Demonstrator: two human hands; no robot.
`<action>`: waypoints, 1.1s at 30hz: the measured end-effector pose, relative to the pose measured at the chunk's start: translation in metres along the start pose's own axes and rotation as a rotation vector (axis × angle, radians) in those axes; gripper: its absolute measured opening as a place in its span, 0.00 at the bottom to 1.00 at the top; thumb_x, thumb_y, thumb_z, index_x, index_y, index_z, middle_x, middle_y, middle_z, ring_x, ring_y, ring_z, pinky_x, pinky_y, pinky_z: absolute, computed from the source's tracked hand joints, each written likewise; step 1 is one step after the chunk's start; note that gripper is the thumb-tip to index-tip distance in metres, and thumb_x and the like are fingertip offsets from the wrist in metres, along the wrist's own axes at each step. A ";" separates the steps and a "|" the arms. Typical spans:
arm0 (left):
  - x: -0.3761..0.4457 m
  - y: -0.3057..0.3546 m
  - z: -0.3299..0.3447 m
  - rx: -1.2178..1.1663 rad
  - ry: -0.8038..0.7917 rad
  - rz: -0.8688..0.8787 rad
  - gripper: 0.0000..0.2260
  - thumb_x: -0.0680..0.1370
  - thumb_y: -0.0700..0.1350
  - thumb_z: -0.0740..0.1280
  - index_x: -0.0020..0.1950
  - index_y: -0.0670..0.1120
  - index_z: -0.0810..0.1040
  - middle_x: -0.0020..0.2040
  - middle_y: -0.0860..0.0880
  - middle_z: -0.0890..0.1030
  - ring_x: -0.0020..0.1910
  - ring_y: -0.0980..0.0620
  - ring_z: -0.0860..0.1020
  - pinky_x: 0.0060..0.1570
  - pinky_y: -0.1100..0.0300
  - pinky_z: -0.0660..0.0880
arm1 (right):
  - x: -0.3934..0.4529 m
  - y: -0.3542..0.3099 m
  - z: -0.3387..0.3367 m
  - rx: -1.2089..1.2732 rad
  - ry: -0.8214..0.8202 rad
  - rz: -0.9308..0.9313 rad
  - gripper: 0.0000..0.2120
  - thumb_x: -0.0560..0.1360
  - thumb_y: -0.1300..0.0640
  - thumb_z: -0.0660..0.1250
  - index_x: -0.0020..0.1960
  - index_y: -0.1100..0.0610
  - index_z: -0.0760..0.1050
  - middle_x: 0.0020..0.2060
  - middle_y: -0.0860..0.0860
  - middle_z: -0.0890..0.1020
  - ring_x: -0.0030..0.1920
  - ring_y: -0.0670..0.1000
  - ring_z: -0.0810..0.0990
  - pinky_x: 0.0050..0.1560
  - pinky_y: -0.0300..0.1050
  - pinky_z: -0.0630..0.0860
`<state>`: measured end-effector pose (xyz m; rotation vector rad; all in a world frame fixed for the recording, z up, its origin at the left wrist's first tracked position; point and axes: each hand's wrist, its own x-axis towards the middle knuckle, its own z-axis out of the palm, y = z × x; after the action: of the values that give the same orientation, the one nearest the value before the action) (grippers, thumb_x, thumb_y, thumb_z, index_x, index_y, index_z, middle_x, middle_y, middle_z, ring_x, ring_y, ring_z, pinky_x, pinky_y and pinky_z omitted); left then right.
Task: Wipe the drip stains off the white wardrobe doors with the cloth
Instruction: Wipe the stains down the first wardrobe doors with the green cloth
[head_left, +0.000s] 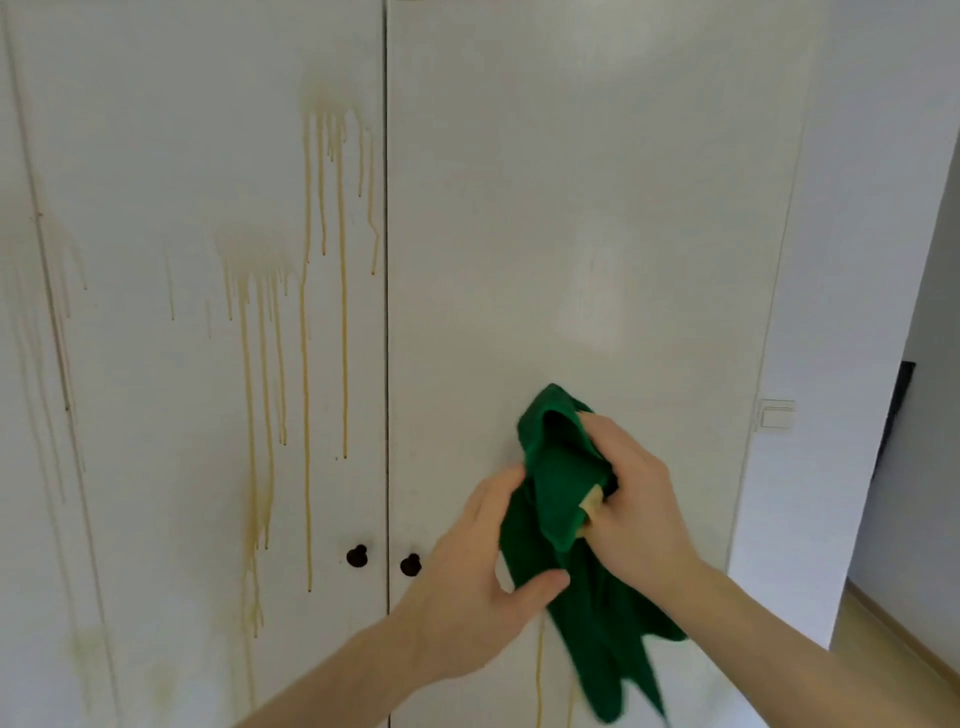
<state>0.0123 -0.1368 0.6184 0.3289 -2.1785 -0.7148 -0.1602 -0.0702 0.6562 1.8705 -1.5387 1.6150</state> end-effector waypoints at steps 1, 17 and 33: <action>-0.001 0.003 0.003 -0.071 0.053 -0.020 0.35 0.77 0.50 0.73 0.77 0.63 0.57 0.69 0.64 0.71 0.69 0.60 0.72 0.66 0.57 0.73 | 0.004 -0.010 0.003 0.095 -0.028 0.015 0.22 0.75 0.69 0.70 0.66 0.52 0.78 0.55 0.42 0.84 0.57 0.46 0.82 0.56 0.37 0.77; 0.055 0.002 -0.029 -0.157 1.070 -0.235 0.09 0.80 0.39 0.64 0.58 0.50 0.75 0.53 0.53 0.80 0.51 0.57 0.79 0.54 0.54 0.79 | 0.018 0.048 -0.072 -0.127 -0.053 -0.091 0.27 0.76 0.57 0.74 0.71 0.43 0.72 0.66 0.35 0.76 0.67 0.41 0.74 0.67 0.41 0.72; 0.080 -0.057 0.046 0.497 0.926 -0.204 0.22 0.76 0.37 0.68 0.70 0.45 0.72 0.73 0.45 0.65 0.71 0.42 0.65 0.71 0.40 0.65 | 0.037 0.152 -0.092 -0.428 0.224 -0.495 0.17 0.75 0.65 0.67 0.62 0.59 0.83 0.69 0.59 0.77 0.74 0.65 0.69 0.79 0.65 0.53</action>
<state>-0.0748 -0.2011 0.6102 0.9372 -1.3950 -0.0471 -0.3410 -0.0877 0.6553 1.6021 -1.1013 1.1220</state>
